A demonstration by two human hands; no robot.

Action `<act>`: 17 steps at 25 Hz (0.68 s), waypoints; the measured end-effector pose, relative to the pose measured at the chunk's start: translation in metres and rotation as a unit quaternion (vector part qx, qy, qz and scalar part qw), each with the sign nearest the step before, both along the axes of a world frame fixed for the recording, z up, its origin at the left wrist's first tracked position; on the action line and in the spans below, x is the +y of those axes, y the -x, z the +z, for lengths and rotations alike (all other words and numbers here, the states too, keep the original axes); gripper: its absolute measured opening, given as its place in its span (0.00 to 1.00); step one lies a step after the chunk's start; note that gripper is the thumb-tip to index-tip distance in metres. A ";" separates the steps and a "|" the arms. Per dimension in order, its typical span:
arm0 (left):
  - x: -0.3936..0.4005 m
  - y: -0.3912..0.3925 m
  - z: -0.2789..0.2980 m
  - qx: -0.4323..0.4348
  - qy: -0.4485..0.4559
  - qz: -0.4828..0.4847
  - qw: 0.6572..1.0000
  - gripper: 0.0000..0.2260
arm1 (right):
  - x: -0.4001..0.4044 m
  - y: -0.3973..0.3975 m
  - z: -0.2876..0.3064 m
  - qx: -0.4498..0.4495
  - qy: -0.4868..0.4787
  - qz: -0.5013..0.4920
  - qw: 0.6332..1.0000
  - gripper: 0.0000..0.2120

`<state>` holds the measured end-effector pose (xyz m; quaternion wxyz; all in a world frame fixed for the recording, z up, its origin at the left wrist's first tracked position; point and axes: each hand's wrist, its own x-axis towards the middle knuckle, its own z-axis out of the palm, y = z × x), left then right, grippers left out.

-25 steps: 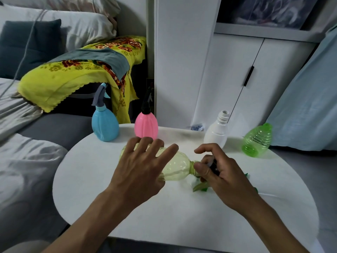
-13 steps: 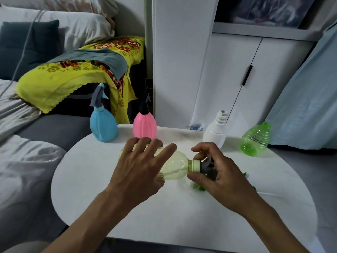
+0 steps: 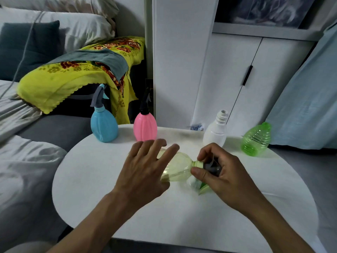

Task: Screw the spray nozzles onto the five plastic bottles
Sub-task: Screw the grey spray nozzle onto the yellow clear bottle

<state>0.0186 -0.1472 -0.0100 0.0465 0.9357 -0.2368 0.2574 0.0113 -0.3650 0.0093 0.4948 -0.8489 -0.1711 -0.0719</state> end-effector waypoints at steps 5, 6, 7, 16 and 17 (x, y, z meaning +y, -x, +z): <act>-0.003 0.000 0.009 0.099 0.128 -0.054 0.985 0.32 | -0.007 -0.004 0.017 0.228 -0.197 -0.003 0.953 0.15; -0.001 0.003 0.014 0.170 0.205 -0.070 0.961 0.30 | -0.010 -0.006 0.020 0.269 -0.303 0.035 0.914 0.18; 0.000 0.004 0.019 0.255 0.286 -0.091 0.919 0.28 | -0.011 -0.007 0.023 0.283 -0.385 0.074 0.875 0.18; -0.014 0.010 0.020 0.640 0.485 -0.239 0.546 0.30 | 0.010 0.000 0.015 0.249 -0.533 0.199 0.784 0.22; -0.014 0.010 0.019 0.634 0.486 -0.238 0.552 0.29 | 0.011 -0.001 0.014 0.237 -0.520 0.181 0.800 0.21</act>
